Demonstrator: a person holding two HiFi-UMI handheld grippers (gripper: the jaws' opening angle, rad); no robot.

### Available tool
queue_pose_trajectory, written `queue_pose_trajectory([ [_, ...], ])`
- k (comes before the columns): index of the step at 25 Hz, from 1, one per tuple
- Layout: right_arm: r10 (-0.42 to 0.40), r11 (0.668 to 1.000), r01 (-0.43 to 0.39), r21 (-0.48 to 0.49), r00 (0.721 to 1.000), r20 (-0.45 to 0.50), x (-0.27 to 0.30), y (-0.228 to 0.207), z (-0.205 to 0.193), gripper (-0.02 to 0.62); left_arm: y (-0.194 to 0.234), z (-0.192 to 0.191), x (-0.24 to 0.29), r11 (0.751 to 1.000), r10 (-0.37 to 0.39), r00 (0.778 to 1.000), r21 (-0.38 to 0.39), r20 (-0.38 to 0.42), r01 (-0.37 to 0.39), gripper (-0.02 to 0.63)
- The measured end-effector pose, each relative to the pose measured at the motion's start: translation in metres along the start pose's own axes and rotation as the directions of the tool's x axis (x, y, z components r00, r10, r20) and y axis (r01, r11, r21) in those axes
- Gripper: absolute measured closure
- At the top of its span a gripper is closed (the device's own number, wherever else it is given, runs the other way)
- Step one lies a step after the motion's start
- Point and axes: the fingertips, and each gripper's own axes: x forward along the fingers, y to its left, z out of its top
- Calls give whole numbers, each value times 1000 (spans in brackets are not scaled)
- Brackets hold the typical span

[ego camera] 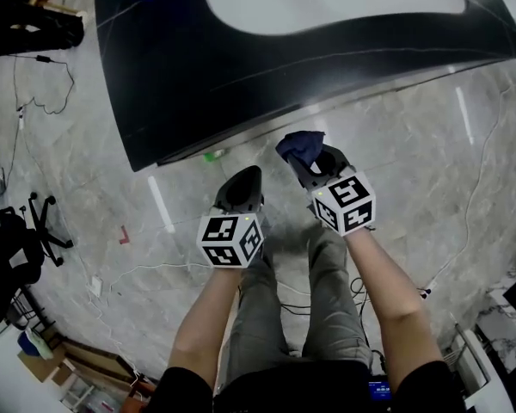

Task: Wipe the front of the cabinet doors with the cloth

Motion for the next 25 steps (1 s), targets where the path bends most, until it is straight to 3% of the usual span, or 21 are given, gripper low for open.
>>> queue_pose_trajectory([
  [13, 112, 992, -116, -47, 990, -86, 74, 95, -29, 472, 88, -32, -47, 992, 94, 996, -80, -4, -94, 598],
  [25, 132, 988, -140, -68, 985, -111, 112, 107, -34, 472, 104, -37, -41, 991, 108, 994, -83, 3, -107, 598],
])
